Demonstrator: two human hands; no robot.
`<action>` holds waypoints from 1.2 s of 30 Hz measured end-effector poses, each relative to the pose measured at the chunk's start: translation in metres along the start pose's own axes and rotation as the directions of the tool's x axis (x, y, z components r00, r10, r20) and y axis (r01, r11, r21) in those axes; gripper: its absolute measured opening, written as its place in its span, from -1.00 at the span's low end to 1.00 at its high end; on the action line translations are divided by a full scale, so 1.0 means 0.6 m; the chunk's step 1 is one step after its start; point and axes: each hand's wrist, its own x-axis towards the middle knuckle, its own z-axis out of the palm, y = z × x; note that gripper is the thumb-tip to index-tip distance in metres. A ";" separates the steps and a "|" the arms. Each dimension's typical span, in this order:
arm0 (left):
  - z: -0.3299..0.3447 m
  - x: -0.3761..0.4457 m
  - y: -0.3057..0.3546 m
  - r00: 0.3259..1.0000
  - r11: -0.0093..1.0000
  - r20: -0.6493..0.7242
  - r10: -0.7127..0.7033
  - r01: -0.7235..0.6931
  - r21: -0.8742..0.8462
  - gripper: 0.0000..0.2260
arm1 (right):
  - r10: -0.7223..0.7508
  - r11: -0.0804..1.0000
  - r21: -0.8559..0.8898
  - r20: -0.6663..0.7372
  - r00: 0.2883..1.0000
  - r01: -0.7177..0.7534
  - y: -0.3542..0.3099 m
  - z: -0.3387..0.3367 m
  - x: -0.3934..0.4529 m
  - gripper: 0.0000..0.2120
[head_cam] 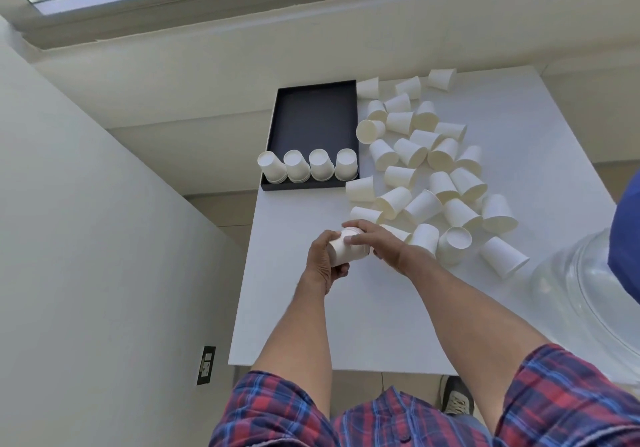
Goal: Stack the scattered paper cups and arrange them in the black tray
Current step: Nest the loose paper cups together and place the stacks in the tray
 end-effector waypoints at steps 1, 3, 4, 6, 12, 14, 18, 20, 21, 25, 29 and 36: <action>0.001 0.004 -0.001 1.000 1.000 -0.027 0.008 -0.008 0.001 -0.58 | -0.021 1.000 0.005 -0.007 1.000 0.021 0.006 -0.002 0.001 -0.36; 0.001 0.011 -0.002 0.996 1.000 -0.090 0.015 -0.014 0.019 -0.59 | -0.073 0.997 -0.022 -0.023 0.997 0.073 0.017 -0.010 0.002 -0.36; -0.001 0.012 -0.003 0.992 0.999 -0.121 0.020 -0.016 0.037 -0.59 | -0.091 0.994 -0.068 -0.019 0.996 0.089 0.023 -0.015 0.004 -0.39; -0.006 0.012 -0.006 0.988 0.997 -0.150 0.027 -0.016 0.077 -0.57 | -0.107 0.974 -0.198 0.003 0.994 0.105 0.034 -0.021 0.007 -0.45; -0.013 0.004 -0.009 0.998 0.990 -0.054 -0.009 0.017 0.144 -0.45 | -0.178 0.914 -0.367 0.019 0.984 0.172 0.046 -0.016 0.012 -0.29; -0.016 0.001 -0.006 1.000 0.992 0.005 0.007 -0.008 0.126 -0.46 | -0.226 0.894 -0.392 0.030 0.974 0.219 0.044 -0.013 0.016 -0.26; -0.022 0.000 0.004 0.994 0.997 0.109 0.023 -0.030 0.070 -0.50 | -0.275 0.876 -0.422 -0.045 0.960 0.231 0.042 -0.011 0.026 -0.30; -0.023 0.004 0.014 0.995 0.996 0.096 0.025 -0.033 0.088 -0.55 | -0.298 0.875 -0.426 -0.102 0.949 0.229 0.039 -0.014 0.030 -0.34; -0.023 0.007 0.018 0.995 0.995 0.092 0.023 -0.032 0.098 -0.59 | -0.305 0.878 -0.421 -0.130 0.944 0.225 0.037 -0.016 0.031 -0.37; -0.017 0.025 0.038 0.997 0.987 0.063 0.047 -0.056 0.149 -0.59 | -0.355 0.838 -0.505 -0.218 0.909 0.206 0.027 -0.015 0.035 -0.37; 0.000 0.048 0.069 0.990 0.960 -0.004 0.138 -0.133 0.247 -0.57 | -0.521 0.757 -0.580 -0.260 0.813 0.301 0.009 -0.008 0.055 -0.39; 0.043 0.098 0.166 0.950 0.896 0.001 0.312 -0.294 0.331 -0.58 | -0.641 0.697 -0.629 -0.332 0.692 0.344 -0.063 -0.025 0.125 -0.33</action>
